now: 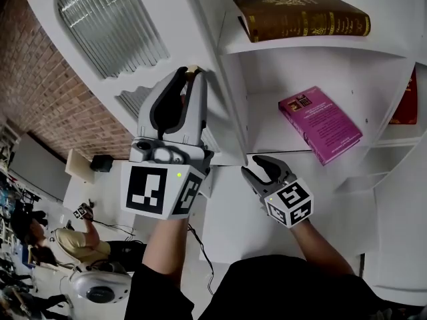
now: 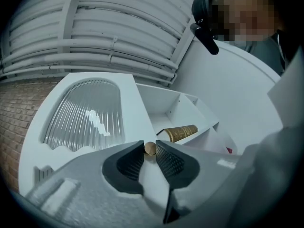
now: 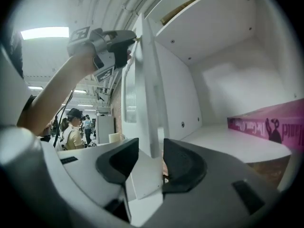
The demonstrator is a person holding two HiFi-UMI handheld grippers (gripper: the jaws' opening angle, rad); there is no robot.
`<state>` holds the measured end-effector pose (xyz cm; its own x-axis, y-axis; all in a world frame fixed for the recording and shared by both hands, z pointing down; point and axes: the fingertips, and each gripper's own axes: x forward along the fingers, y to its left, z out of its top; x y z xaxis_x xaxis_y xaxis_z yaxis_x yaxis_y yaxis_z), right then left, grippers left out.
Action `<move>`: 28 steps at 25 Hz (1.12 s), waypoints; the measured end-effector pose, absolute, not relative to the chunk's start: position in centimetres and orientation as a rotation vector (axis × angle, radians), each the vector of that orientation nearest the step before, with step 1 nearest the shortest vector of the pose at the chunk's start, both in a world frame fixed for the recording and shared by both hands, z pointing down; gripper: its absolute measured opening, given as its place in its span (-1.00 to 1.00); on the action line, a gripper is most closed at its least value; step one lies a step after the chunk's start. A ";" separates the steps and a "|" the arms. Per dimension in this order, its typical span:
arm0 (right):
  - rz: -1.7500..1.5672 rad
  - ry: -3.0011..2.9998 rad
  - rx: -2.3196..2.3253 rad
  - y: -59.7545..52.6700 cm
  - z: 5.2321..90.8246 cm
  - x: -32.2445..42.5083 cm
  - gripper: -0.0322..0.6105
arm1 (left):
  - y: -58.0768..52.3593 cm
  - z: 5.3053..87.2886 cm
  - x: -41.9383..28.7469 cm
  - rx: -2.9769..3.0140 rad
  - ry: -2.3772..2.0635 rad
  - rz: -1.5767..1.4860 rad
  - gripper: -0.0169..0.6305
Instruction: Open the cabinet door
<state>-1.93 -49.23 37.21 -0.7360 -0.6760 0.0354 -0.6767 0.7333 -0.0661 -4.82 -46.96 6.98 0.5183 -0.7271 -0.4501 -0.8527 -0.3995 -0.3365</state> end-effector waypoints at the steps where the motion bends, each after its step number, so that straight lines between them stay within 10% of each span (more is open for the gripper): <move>1: 0.116 -2.906 1.112 -49.2 37.6 -2.3 -0.45 | -46.9 7.0 -4.8 -2.234 1.283 0.304 -0.68; 28: 0.154 -2.923 0.936 -44.5 38.9 -3.9 -0.68 | -41.9 7.3 -6.5 -2.267 1.401 0.323 -0.70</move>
<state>-3.95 -44.55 38.93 -0.8124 -0.5752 0.0952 -0.5820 0.8097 -0.0744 -6.53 -41.94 7.34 0.4557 -0.7832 -0.4230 -0.8894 -0.3806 -0.2533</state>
